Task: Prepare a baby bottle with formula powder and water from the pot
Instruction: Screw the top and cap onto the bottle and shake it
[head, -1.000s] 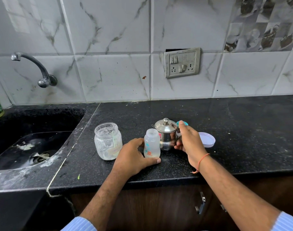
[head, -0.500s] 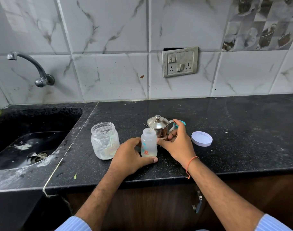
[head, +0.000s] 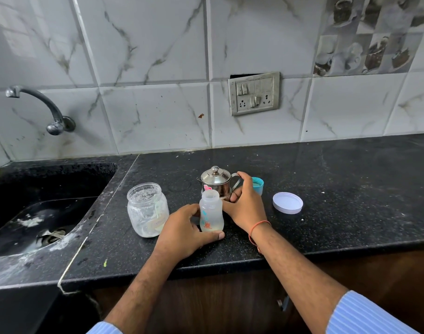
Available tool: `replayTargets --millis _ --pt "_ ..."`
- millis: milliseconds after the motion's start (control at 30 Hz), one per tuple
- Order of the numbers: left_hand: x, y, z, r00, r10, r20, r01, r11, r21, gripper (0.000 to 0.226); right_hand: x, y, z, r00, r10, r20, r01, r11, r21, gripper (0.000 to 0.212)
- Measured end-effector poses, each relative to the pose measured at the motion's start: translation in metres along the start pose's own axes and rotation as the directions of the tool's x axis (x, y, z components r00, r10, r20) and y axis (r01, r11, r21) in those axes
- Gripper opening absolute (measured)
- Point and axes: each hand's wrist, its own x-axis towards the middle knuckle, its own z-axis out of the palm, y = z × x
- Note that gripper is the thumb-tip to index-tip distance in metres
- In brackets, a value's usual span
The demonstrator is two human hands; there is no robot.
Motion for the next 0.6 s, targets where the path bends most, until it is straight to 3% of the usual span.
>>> replayTargets --millis 133,300,400,500,600 --pt "-0.002 0.001 0.0 1.0 0.001 -0.002 -0.001 1.0 0.001 0.07 -0.007 0.001 -0.004 0.994 -0.062 -0.095 0.06 0.998 -0.019 0.116" --pt "-0.003 0.002 -0.001 1.0 -0.002 0.004 0.002 1.0 0.003 0.067 -0.011 0.012 -0.024 0.878 -0.313 -0.363 0.24 0.943 -0.231 0.073" --pt "-0.002 0.003 -0.001 1.0 -0.001 0.007 0.001 1.0 -0.003 0.063 -0.003 0.022 -0.041 0.871 -0.286 -0.399 0.123 0.914 -0.386 0.063" --pt "-0.002 0.002 -0.001 1.0 0.001 0.015 -0.001 1.0 -0.012 0.061 0.007 0.034 -0.051 0.92 -0.174 -0.35 -0.058 0.825 -0.562 0.068" --pt "-0.002 0.002 -0.001 1.0 -0.005 0.013 0.006 0.999 -0.033 0.061 0.015 0.036 -0.053 0.963 -0.078 -0.257 -0.109 0.761 -0.639 0.079"
